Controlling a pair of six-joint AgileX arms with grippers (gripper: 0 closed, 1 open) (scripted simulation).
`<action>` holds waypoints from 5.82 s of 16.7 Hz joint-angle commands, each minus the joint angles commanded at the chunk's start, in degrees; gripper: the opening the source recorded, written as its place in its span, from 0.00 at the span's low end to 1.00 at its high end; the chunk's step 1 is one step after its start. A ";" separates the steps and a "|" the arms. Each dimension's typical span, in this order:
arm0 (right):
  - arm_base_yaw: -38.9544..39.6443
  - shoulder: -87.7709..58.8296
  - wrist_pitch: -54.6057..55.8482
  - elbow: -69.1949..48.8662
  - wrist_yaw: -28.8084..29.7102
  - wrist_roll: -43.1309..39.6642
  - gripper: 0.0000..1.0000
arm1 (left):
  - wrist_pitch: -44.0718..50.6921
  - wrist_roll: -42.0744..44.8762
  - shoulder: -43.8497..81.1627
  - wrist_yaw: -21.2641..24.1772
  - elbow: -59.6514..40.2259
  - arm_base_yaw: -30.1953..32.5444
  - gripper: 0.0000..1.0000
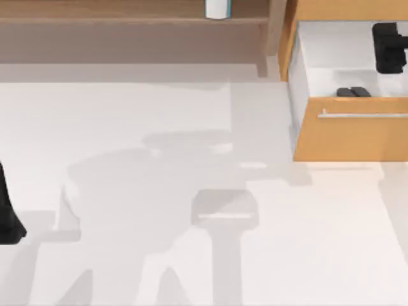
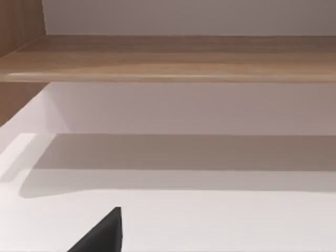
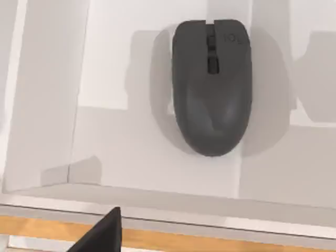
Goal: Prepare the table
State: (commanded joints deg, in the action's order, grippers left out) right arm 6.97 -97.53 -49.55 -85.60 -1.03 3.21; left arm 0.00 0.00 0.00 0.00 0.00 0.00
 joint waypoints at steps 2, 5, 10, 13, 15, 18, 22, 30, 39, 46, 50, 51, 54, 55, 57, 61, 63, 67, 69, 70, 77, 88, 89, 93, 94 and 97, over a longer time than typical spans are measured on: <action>0.27 -10.29 -4.54 -9.12 0.21 -0.50 1.00 | 0.00 0.00 0.00 0.00 0.00 0.00 1.00; 0.51 -23.88 -10.27 -21.10 0.57 -1.34 1.00 | 0.00 0.00 0.00 0.00 0.00 0.00 1.00; 0.48 -38.84 -16.41 -33.94 1.10 -2.38 1.00 | 0.00 0.00 0.00 0.00 0.00 0.00 1.00; 0.38 -41.19 -17.35 -36.01 1.20 -2.52 1.00 | 0.00 0.00 0.00 0.00 0.00 0.00 1.00; 0.38 -41.19 -17.35 -36.01 1.20 -2.52 1.00 | 0.00 0.00 0.00 0.00 0.00 0.00 1.00; 0.25 -41.16 -17.24 -35.83 1.18 -2.49 1.00 | 0.00 0.00 0.00 0.00 0.00 0.00 1.00; 0.36 -41.21 -16.39 -35.00 1.21 -2.56 1.00 | 0.00 0.00 0.00 0.00 0.00 0.00 1.00; 0.46 -41.32 -14.65 -33.56 1.20 -2.52 1.00 | 0.00 0.00 0.00 0.00 0.00 0.00 1.00; 0.41 -43.07 -12.06 -32.60 1.23 -2.47 1.00 | 0.00 0.00 0.00 0.00 0.00 0.00 1.00; 0.41 -43.07 -12.06 -32.60 1.23 -2.47 0.70 | 0.00 0.00 0.00 0.00 0.00 0.00 1.00; 0.41 -43.07 -12.06 -32.60 1.23 -2.47 0.40 | 0.00 0.00 0.00 0.00 0.00 0.00 1.00; 0.41 -43.07 -12.06 -32.60 1.23 -2.47 0.32 | 0.00 0.00 0.00 0.00 0.00 0.00 1.00; 0.41 -43.07 -12.06 -32.60 1.23 -2.47 0.10 | 0.00 0.00 0.00 0.00 0.00 0.00 1.00; 0.41 -43.07 -12.06 -32.60 1.23 -2.47 0.02 | 0.00 0.00 0.00 0.00 0.00 0.00 1.00; 0.41 -43.07 -12.06 -32.60 1.23 -2.47 0.00 | 0.00 0.00 0.00 0.00 0.00 0.00 1.00; 0.41 -43.07 -12.06 -32.60 1.23 -2.47 0.00 | 0.00 0.00 0.00 0.00 0.00 0.00 1.00; 0.41 -43.07 -12.06 -32.60 1.23 -2.47 0.00 | 0.00 0.00 0.00 0.00 0.00 0.00 1.00; 0.77 -41.32 -12.35 -32.20 1.46 -3.71 0.00 | 0.00 0.00 0.00 0.00 0.00 0.00 1.00; 1.35 -37.72 -12.17 -30.83 1.72 -6.87 0.00 | 0.00 0.00 0.00 0.00 0.00 0.00 1.00; 1.37 -35.10 -11.61 -30.17 1.77 -9.15 0.00 | 0.00 0.00 0.00 0.00 0.00 0.00 1.00; -3.90 -5.22 -4.52 -20.89 0.70 -24.67 0.00 | 0.00 0.00 0.00 0.00 0.00 0.00 1.00; -14.12 17.79 -2.40 13.80 -1.59 -31.25 0.00 | 0.00 0.00 0.00 0.00 0.00 0.00 1.00; -15.32 19.23 -2.66 19.82 -2.04 -30.90 0.00 | 0.00 0.00 0.00 0.00 0.00 0.00 1.00; -21.32 26.91 -2.90 41.37 -2.75 -28.13 0.00 | 0.00 0.00 0.00 0.00 0.00 0.00 1.00; -22.97 28.81 -2.88 45.50 -2.58 -27.36 0.00 | 0.00 0.00 0.00 0.00 0.00 0.00 1.00; -27.08 34.47 -2.69 54.83 -1.71 -25.51 0.00 | 0.00 0.00 0.00 0.00 0.00 0.00 1.00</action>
State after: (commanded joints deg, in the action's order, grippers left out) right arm -20.11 -63.06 -52.23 -30.77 -2.75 -22.30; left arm 0.00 0.00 0.00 0.00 0.00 0.00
